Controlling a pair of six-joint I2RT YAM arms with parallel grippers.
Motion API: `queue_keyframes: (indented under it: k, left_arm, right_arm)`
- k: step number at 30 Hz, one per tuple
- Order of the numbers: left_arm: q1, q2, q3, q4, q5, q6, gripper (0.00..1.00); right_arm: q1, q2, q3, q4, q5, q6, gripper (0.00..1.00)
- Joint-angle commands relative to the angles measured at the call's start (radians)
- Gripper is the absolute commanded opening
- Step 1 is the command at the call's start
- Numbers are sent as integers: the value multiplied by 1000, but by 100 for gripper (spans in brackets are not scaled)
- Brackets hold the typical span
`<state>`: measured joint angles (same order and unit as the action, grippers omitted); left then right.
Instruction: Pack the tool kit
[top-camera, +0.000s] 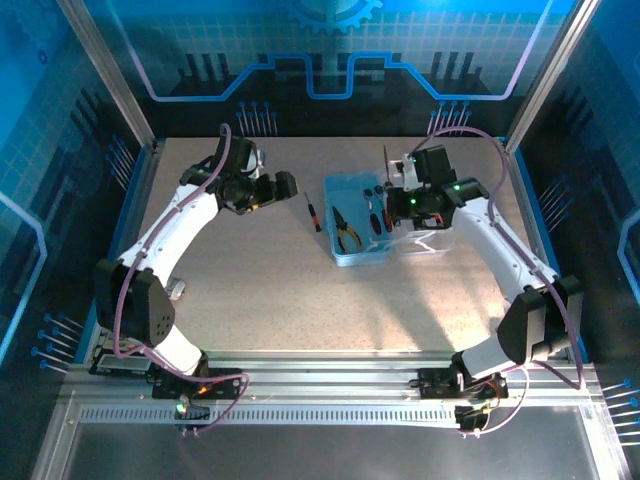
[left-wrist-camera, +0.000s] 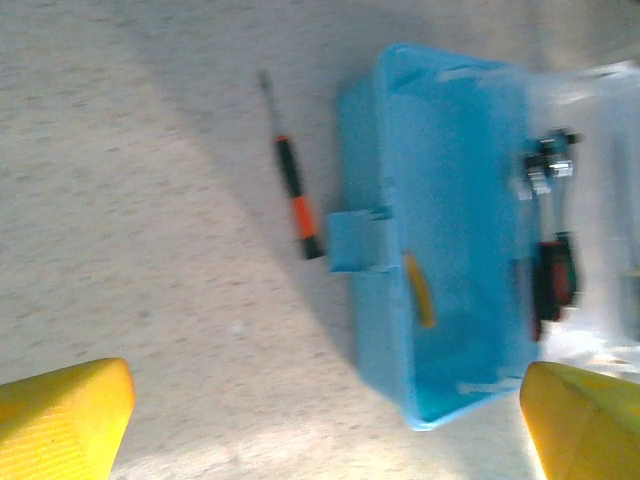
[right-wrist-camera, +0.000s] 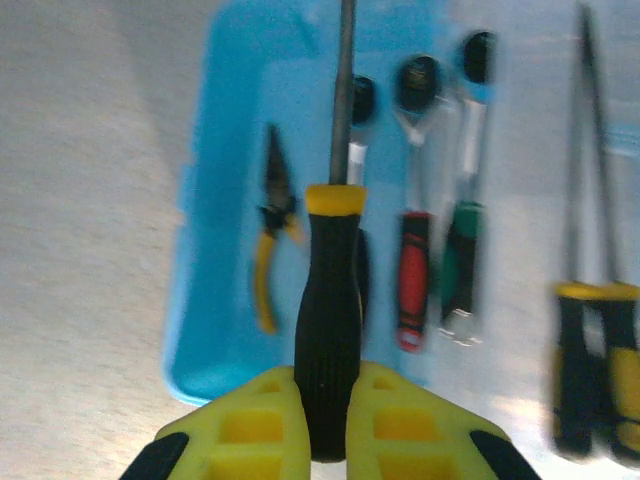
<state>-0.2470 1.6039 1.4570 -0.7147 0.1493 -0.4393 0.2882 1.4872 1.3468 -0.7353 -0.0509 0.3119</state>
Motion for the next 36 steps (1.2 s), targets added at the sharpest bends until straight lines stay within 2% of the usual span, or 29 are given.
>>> queue_keyframes:
  k: [1,7,24,36]
  left_arm:
    - [1,-2,-10,-105,-142,71,99]
    - [0,-6,-37,-86,-126,63,99]
    - [-3,17,-21,-76,-97,62,100]
    - [-3,35,-17,-68,-87,60,99]
  right_arm:
    - [-40,22,47,-138,97,-133,0]
    - [-88,70,48,-149,92,-189,0]
    - [-88,160,68,-173,117,-196,0]
    - [-79,151,108,-207,118,-188,25]
